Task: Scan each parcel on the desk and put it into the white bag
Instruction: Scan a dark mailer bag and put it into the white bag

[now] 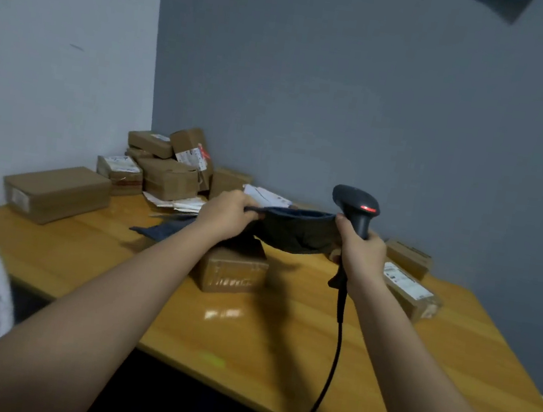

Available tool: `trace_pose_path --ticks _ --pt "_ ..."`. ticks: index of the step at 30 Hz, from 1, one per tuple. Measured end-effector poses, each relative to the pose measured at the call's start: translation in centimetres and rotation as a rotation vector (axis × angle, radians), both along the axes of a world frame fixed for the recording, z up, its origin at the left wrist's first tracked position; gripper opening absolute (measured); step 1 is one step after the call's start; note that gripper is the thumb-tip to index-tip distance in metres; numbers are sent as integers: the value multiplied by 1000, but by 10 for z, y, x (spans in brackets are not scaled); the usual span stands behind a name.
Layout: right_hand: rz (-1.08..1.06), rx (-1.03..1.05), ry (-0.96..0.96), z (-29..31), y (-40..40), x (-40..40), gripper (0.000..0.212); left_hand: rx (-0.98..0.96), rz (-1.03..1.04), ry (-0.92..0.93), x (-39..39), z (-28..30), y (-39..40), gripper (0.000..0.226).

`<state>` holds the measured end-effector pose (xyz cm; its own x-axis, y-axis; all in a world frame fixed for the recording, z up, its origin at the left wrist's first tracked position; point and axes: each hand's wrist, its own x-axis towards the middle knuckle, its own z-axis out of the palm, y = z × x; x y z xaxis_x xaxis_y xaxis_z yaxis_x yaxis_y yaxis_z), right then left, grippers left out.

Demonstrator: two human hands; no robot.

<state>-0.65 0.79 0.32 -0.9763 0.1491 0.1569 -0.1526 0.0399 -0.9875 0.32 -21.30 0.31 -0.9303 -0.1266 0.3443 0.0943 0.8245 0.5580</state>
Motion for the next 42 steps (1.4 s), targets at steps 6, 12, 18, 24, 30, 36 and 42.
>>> trace_pose_path --ticks 6,12,18,24,30,36,42 --pt "-52 -103 -177 -45 -12 7 31 23 -45 -162 25 -60 -8 23" --pt "-27 130 -276 -63 -23 1 27 -68 -37 -173 20 -90 -20 34" --pt "-88 150 -274 -69 -21 7 33 -105 -23 -145 23 -104 -16 32" --pt "-102 27 -94 -37 1 40 21 -233 40 -4 42 -85 5 52" --pt "-57 -93 19 14 22 64 19 -46 123 122 67 -22 39 36" --pt "8 -126 92 42 40 69 27 65 142 209 68 41 55 23" --pt "73 -72 64 29 50 74 22 189 216 226 65 63 49 26"
